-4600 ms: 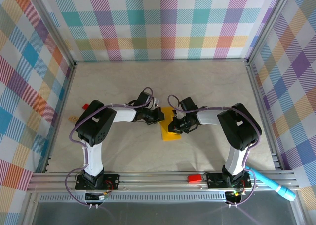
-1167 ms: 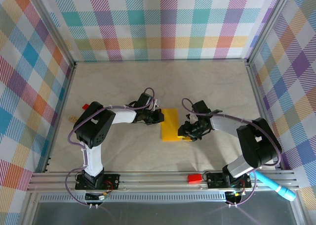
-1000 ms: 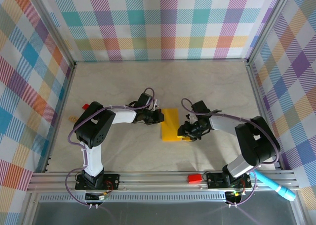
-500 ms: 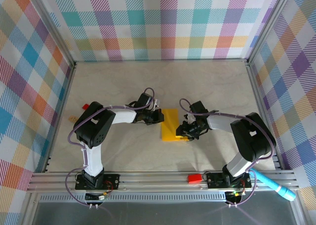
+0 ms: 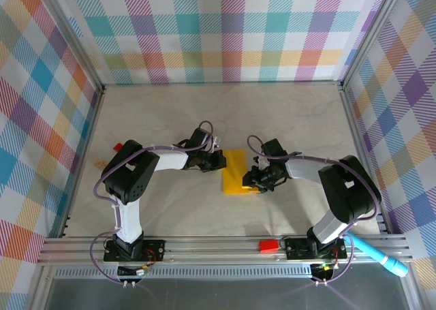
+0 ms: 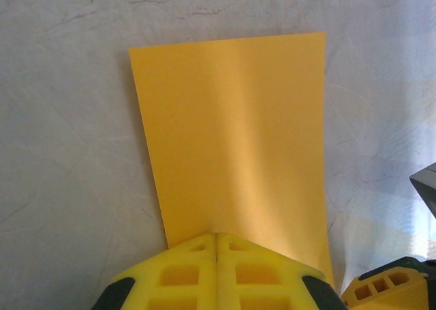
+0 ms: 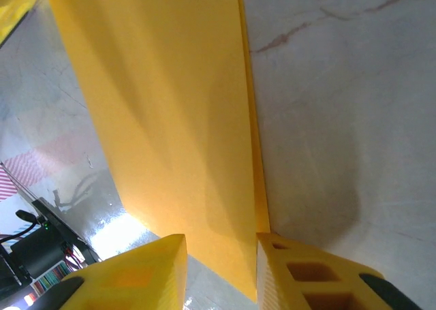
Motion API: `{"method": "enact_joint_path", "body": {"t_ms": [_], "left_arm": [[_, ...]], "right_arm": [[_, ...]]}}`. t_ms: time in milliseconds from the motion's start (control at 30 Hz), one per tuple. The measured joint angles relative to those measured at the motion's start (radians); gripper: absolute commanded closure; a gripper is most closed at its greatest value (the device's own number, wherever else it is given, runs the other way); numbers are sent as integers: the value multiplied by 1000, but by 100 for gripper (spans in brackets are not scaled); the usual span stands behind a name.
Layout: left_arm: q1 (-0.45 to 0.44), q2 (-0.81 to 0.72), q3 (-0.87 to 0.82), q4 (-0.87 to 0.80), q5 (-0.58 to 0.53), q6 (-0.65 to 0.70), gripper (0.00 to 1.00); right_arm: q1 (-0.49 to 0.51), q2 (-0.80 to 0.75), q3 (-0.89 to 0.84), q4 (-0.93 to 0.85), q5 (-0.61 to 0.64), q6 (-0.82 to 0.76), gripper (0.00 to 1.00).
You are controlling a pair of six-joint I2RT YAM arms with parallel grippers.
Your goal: Fold a paper plane with a square sheet of paper (fold left side to right side)
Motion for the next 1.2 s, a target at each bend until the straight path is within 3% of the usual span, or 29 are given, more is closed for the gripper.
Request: {"method": "enact_joint_path", "body": {"t_ms": [1200], "left_arm": [[0, 0, 0, 0, 0, 0, 100]], "right_arm": [[-20, 76, 74, 103, -9, 47, 73]]}}
